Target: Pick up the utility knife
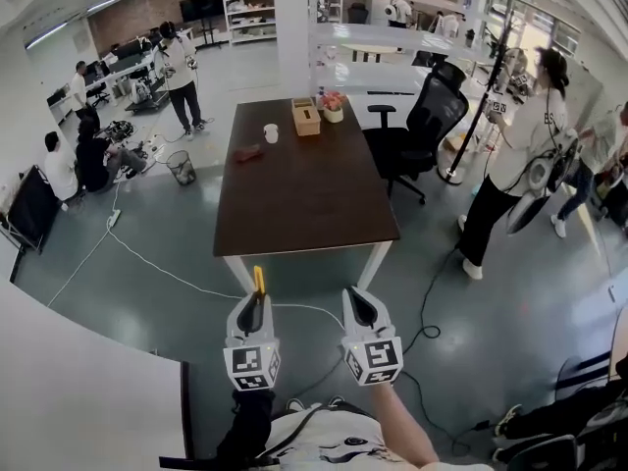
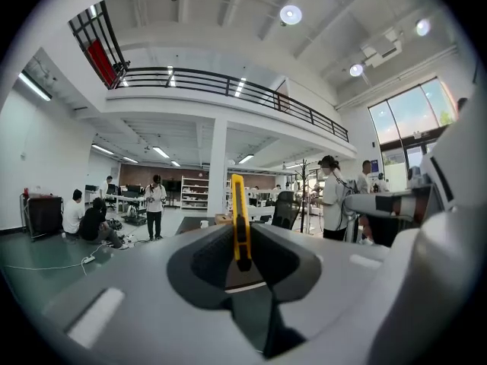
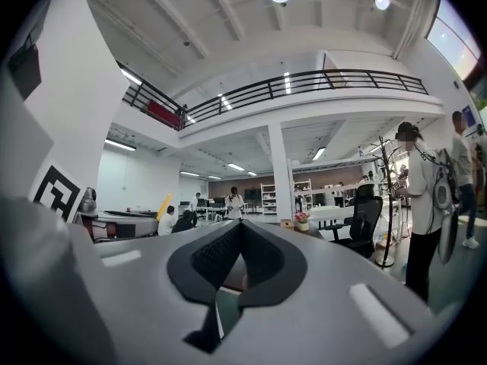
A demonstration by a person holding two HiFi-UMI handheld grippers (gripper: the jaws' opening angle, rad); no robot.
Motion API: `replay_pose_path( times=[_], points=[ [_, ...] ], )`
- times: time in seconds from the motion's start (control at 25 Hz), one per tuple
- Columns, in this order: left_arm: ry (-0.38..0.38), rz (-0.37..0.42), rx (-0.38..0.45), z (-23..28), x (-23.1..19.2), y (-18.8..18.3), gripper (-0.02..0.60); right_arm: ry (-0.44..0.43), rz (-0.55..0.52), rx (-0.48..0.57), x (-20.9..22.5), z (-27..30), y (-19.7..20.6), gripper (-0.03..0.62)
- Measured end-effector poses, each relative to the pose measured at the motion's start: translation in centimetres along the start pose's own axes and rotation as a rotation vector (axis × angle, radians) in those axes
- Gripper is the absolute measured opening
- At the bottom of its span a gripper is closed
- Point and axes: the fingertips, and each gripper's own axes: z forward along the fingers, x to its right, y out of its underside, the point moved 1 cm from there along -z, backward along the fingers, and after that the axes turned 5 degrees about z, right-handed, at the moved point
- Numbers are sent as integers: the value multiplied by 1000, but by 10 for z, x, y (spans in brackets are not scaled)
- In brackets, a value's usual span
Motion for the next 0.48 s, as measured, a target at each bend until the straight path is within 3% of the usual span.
replay_pose_path(
  times=[0.48],
  points=[
    [38, 13, 29, 12, 10, -18, 63, 27, -20, 26, 5, 0, -16, -2]
  ],
)
